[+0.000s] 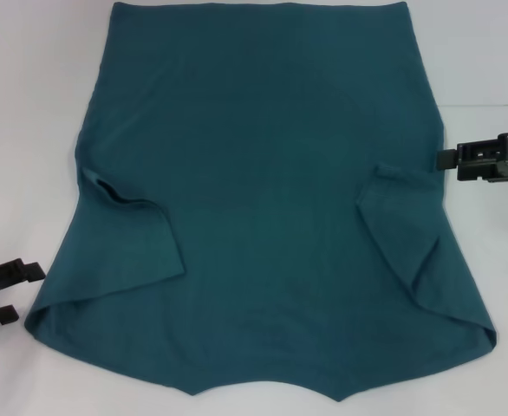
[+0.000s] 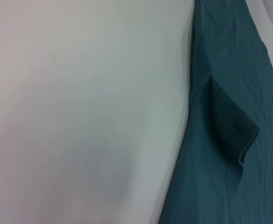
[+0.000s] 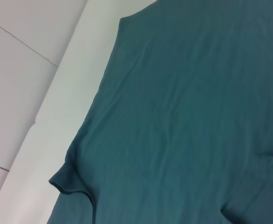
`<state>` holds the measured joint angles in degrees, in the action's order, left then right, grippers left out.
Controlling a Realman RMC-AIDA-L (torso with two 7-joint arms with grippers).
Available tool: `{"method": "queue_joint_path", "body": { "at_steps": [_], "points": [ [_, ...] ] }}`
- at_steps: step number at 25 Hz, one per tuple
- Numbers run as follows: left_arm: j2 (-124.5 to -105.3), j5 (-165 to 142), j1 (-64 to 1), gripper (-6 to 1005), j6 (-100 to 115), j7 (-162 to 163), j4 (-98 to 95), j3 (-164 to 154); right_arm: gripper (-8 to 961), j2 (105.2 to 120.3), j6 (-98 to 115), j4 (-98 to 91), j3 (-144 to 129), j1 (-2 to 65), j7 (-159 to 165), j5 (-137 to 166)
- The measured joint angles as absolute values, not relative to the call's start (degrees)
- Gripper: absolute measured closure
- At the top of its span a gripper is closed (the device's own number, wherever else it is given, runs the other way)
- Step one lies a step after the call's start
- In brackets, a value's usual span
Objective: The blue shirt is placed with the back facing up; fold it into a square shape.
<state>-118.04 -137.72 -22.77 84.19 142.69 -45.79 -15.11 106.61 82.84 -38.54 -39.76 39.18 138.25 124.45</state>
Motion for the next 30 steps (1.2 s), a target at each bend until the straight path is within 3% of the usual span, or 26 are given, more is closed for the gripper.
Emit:
{"method": "queue_joint_path", "body": {
  "at_steps": [30],
  "points": [
    [-119.3, -136.99, -26.0, 77, 85.89, 143.24, -43.45, -22.24, 327, 106.5, 83.32, -38.2, -37.58, 38.29, 137.62, 124.45]
  ]
}}
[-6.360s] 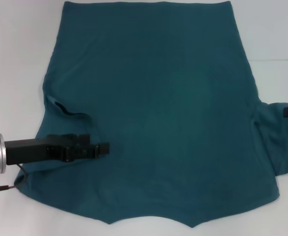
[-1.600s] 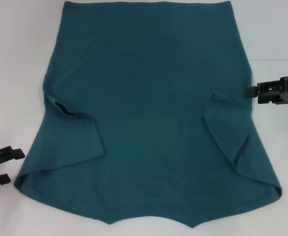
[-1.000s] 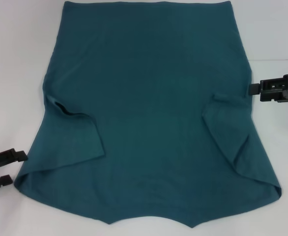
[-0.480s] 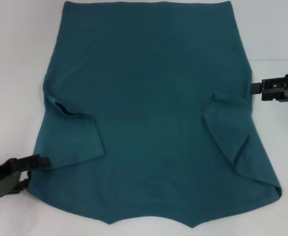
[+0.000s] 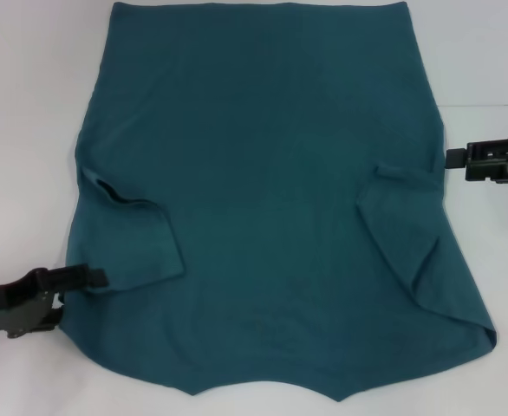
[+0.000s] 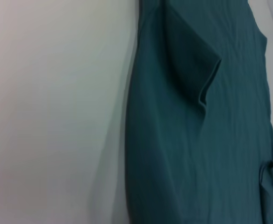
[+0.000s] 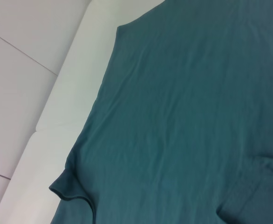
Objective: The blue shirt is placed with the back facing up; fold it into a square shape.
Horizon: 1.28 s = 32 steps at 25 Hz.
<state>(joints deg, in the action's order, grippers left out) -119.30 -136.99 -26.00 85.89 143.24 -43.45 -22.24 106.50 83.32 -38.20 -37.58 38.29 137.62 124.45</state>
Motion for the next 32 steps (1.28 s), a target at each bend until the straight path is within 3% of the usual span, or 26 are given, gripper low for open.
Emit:
{"method": "queue_joint_path", "body": {
  "at_steps": [17, 28, 32],
  "points": [
    [-119.09, -137.19, -25.66, 502, 86.13, 141.94, -43.67, -22.41, 331, 106.37, 83.1, -38.0, -35.42, 37.1, 136.69, 124.49],
    [-118.44, -131.79, -25.98, 963, 91.69, 136.83, -42.93, -21.16, 395, 105.57, 83.36, -37.88, -36.21, 36.28, 136.49, 125.59],
    [-118.03, -130.45, -26.0, 966, 92.44, 136.96, -42.91, -21.11, 401, 105.09, 85.13, -37.91, -36.24, 36.0, 136.87, 129.2]
  ]
}}
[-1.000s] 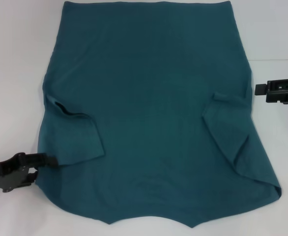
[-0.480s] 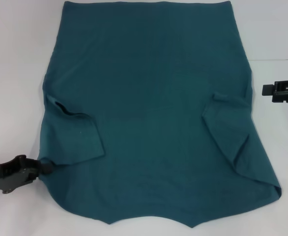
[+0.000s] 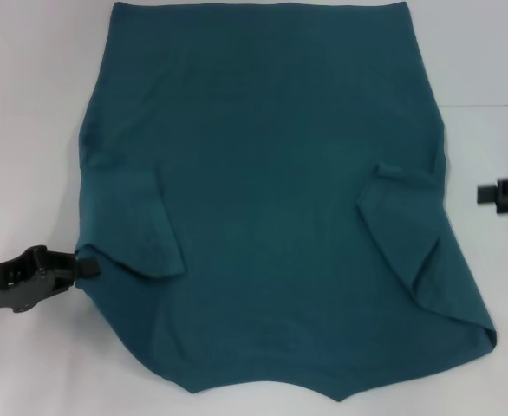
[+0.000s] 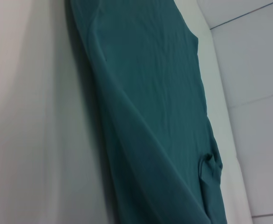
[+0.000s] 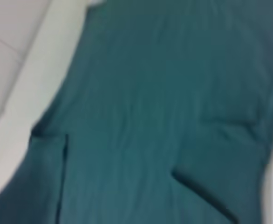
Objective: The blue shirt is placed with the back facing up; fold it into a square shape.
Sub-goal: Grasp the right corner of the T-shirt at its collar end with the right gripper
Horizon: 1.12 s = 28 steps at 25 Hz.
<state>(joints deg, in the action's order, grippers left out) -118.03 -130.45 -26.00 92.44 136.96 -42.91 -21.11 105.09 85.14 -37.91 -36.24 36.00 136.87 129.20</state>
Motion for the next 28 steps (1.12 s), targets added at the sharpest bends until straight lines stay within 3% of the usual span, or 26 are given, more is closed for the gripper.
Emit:
{"method": "queue_joint_path", "body": {
  "at_steps": [14, 28],
  "points": [
    [-117.95, -130.69, -26.29, 967, 88.51, 137.84, -42.89, -21.71, 422, 103.54, 94.01, -38.62, -35.83, 31.71, 133.61, 136.25],
    [-117.95, -130.7, -26.45, 966, 87.25, 137.83, -42.8, -22.06, 443, 107.67, 93.58, -38.07, -36.99, 34.07, 128.85, 143.9]
  ]
}}
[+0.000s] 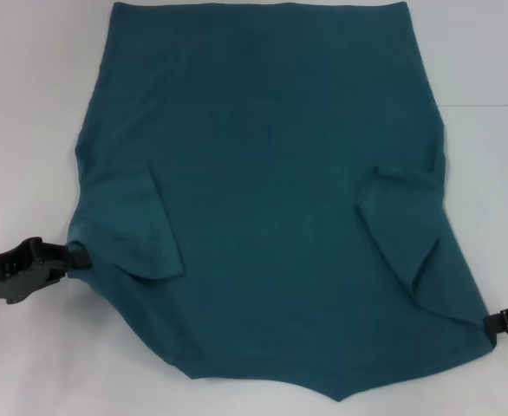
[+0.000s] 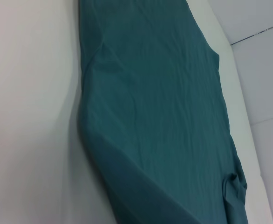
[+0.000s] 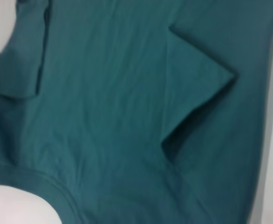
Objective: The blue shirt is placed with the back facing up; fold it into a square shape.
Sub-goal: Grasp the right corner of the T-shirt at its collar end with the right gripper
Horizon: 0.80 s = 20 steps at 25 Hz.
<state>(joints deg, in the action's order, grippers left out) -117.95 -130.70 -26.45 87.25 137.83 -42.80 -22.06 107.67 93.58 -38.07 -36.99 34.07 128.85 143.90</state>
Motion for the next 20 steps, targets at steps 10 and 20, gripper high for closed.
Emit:
{"method": "queue_joint_path", "body": {
  "at_steps": [10, 20],
  "points": [
    [-118.07, -130.69, -26.4, 966, 87.17, 137.71, -42.8, -22.06, 458, 108.18, 92.01, -38.05, -36.84, 34.63, 130.12, 146.0],
    [-118.21, -130.67, -26.13, 965, 87.09, 137.72, -42.8, -21.79, 474, 109.13, 90.03, -37.97, -37.09, 34.89, 131.14, 146.68]
  ]
}}
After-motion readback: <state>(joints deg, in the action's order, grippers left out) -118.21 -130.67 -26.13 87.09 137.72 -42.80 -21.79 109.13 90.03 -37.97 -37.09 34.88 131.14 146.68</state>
